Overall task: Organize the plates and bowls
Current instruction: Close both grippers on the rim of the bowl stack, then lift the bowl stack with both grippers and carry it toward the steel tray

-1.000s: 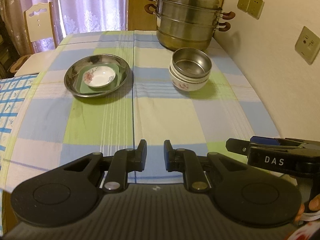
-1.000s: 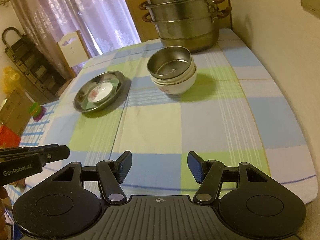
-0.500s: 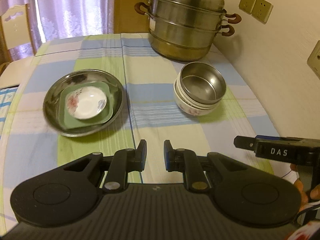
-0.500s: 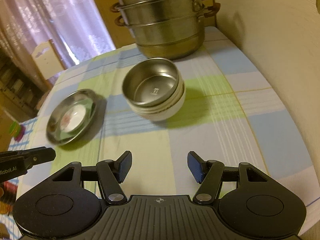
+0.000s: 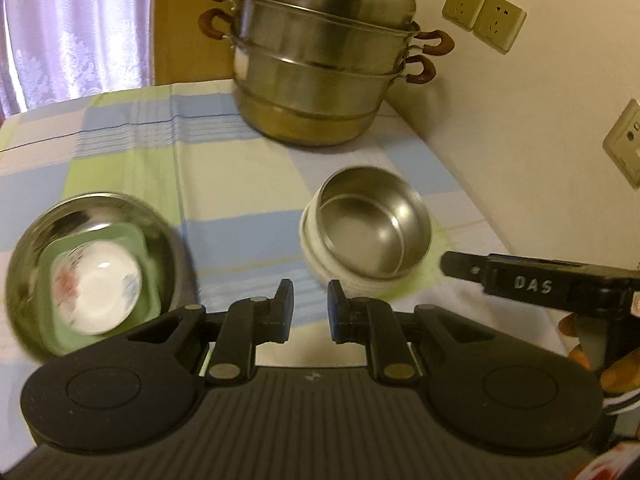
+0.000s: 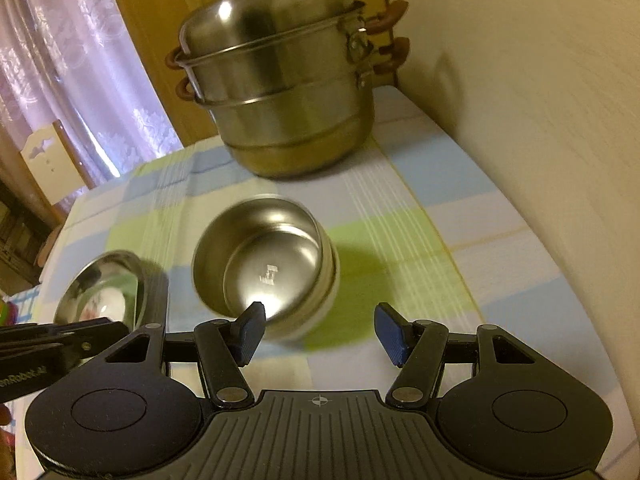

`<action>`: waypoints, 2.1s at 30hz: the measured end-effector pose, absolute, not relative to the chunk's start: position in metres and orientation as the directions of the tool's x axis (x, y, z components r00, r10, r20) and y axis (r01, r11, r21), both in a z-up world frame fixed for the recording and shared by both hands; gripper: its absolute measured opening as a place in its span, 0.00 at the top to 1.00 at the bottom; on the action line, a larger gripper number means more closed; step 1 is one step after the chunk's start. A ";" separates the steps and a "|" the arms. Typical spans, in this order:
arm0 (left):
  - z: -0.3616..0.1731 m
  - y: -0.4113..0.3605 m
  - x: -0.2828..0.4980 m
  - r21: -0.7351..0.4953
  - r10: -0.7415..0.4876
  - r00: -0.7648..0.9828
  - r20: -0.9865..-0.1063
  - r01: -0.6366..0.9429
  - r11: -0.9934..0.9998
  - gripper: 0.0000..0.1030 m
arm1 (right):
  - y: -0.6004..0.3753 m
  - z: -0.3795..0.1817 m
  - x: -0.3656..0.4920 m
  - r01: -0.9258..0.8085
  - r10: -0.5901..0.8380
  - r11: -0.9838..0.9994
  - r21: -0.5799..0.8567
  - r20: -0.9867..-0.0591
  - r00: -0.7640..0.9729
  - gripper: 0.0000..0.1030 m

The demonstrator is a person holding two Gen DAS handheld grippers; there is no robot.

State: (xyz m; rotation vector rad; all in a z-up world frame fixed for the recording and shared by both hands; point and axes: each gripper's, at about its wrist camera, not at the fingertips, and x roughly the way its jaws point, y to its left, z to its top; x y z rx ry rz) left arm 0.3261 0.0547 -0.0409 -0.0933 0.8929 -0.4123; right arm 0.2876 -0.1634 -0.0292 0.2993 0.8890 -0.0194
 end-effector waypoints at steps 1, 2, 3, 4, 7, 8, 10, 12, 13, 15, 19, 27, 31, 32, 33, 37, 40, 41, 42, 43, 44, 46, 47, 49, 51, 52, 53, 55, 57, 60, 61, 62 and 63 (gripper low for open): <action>-0.043 0.051 0.331 -0.258 -0.391 0.550 -0.738 0.306 0.916 0.85 | -0.164 -0.030 0.294 0.132 0.110 0.960 0.248 -0.764 0.635 0.41; -0.045 0.048 0.337 -0.272 -0.397 0.543 -0.740 0.299 0.915 0.85 | -0.165 -0.031 0.298 0.126 0.113 0.961 0.247 -0.763 0.637 0.41; -0.046 0.044 0.343 -0.286 -0.403 0.536 -0.742 0.291 0.913 0.84 | -0.165 -0.032 0.304 0.120 0.115 0.962 0.246 -0.761 0.638 0.41; -0.048 0.041 0.348 -0.298 -0.405 0.531 -0.744 0.279 0.913 0.84 | -0.166 -0.032 0.309 0.113 0.120 0.962 0.247 -0.760 0.639 0.41; -0.053 0.032 0.362 -0.311 -0.396 0.535 -0.746 0.246 0.918 0.82 | -0.168 -0.038 0.326 0.085 0.142 0.964 0.253 -0.755 0.640 0.41; -0.055 0.029 0.365 -0.311 -0.387 0.534 -0.752 0.230 0.922 0.82 | -0.170 -0.041 0.331 0.079 0.146 0.964 0.253 -0.758 0.636 0.41; -0.061 0.025 0.374 -0.316 -0.374 0.529 -0.761 0.202 0.927 0.82 | -0.173 -0.048 0.342 0.067 0.164 0.963 0.262 -0.762 0.626 0.48; -0.065 0.021 0.381 -0.306 -0.351 0.531 -0.771 0.175 0.936 0.82 | -0.177 -0.055 0.352 0.054 0.182 0.961 0.271 -0.766 0.616 0.53; -0.067 0.019 0.385 -0.299 -0.338 0.534 -0.775 0.161 0.941 0.82 | -0.178 -0.058 0.356 0.049 0.190 0.960 0.276 -0.769 0.611 0.53; -0.071 0.017 0.392 -0.292 -0.320 0.531 -0.785 0.138 0.946 0.82 | -0.181 -0.065 0.363 0.042 0.205 0.957 0.286 -0.775 0.598 0.54; -0.081 0.014 0.402 -0.285 -0.297 0.518 -0.802 0.106 0.953 0.82 | -0.183 -0.076 0.371 0.027 0.224 0.956 0.291 -0.788 0.573 0.55; -0.095 0.006 0.413 -0.273 -0.276 0.492 -0.826 0.080 0.959 0.82 | -0.189 -0.085 0.381 0.030 0.251 0.947 0.320 -0.793 0.555 0.61; -0.100 0.004 0.417 -0.260 -0.263 0.479 -0.837 0.074 0.963 0.82 | -0.190 -0.088 0.383 0.048 0.246 0.945 0.323 -0.801 0.545 0.73; -0.100 0.003 0.418 -0.259 -0.263 0.477 -0.839 0.075 0.963 0.82 | -0.191 -0.089 0.384 0.053 0.244 0.945 0.322 -0.805 0.541 0.74; -0.101 0.003 0.419 -0.255 -0.259 0.474 -0.841 0.075 0.964 0.82 | -0.191 -0.090 0.384 0.056 0.244 0.945 0.324 -0.806 0.539 0.75; -0.107 0.002 0.422 -0.259 -0.264 0.459 -0.848 0.075 0.963 0.82 | -0.192 -0.093 0.386 0.061 0.242 0.945 0.322 -0.811 0.532 0.77; -0.110 0.001 0.424 -0.265 -0.271 0.448 -0.852 0.078 0.961 0.83 | -0.192 -0.092 0.389 0.061 0.242 0.946 0.318 -0.819 0.521 0.77; -0.111 0.001 0.424 -0.267 -0.274 0.445 -0.852 0.080 0.960 0.83 | -0.192 -0.092 0.389 0.062 0.239 0.948 0.314 -0.824 0.514 0.77; -0.111 0.001 0.424 -0.268 -0.275 0.444 -0.853 0.079 0.960 0.83 | -0.192 -0.091 0.391 0.065 0.238 0.948 0.312 -0.828 0.507 0.78; -0.112 0.001 0.424 -0.269 -0.276 0.444 -0.852 0.079 0.960 0.83 | -0.191 -0.091 0.392 0.069 0.239 0.947 0.313 -0.832 0.501 0.77; -0.112 0.002 0.424 -0.270 -0.277 0.444 -0.852 0.080 0.959 0.83 | -0.191 -0.091 0.392 0.073 0.237 0.947 0.313 -0.834 0.498 0.77; -0.112 0.002 0.425 -0.272 -0.279 0.443 -0.852 0.081 0.959 0.83 | -0.189 -0.091 0.393 0.069 0.230 0.950 0.303 -0.835 0.500 0.77; -0.112 0.002 0.425 -0.271 -0.279 0.442 -0.852 0.081 0.959 0.83 | -0.187 -0.090 0.392 0.063 0.222 0.954 0.292 -0.835 0.503 0.77; -0.112 0.001 0.425 -0.266 -0.275 0.443 -0.853 0.085 0.960 0.83 | -0.183 -0.088 0.391 0.056 0.193 0.965 0.257 -0.837 0.511 0.77; -0.112 0.001 0.424 -0.261 -0.273 0.448 -0.851 0.089 0.961 0.83 | -0.180 -0.085 0.389 0.037 0.181 0.971 0.236 -0.826 0.535 0.77; -0.112 0.000 0.424 -0.260 -0.272 0.450 -0.851 0.090 0.961 0.83 | -0.178 -0.082 0.387 0.026 0.176 0.974 0.227 -0.817 0.550 0.77; -0.112 0.000 0.423 -0.258 -0.271 0.451 -0.850 0.091 0.962 0.83 | -0.177 -0.079 0.385 0.015 0.171 0.976 0.217 -0.808 0.563 0.77; -0.111 0.000 0.423 -0.258 -0.270 0.454 -0.849 0.090 0.962 0.84 | -0.175 -0.075 0.379 -0.002 0.160 0.980 0.197 -0.791 0.590 0.78; -0.110 -0.001 0.422 -0.253 -0.267 0.458 -0.848 0.092 0.963 0.84 | -0.177 -0.073 0.374 -0.005 0.178 0.976 0.219 -0.778 0.602 0.81; -0.108 -0.001 0.421 -0.249 -0.262 0.461 -0.848 0.092 0.964 0.85 | -0.184 -0.073 0.375 0.019 0.213 0.960 0.278 -0.775 0.595 0.89; -0.107 -0.001 0.421 -0.248 -0.262 0.459 -0.849 0.092 0.964 0.85 | -0.185 -0.073 0.376 0.023 0.219 0.957 0.288 -0.775 0.593 0.89; -0.106 -0.001 0.422 -0.247 -0.261 0.458 -0.850 0.092 0.965 0.85 | -0.186 -0.073 0.377 0.031 0.225 0.954 0.299 -0.776 0.589 0.89; -0.106 -0.001 0.422 -0.247 -0.262 0.456 -0.850 0.093 0.964 0.85 | -0.188 -0.072 0.379 0.041 0.231 0.949 0.313 -0.778 0.584 0.89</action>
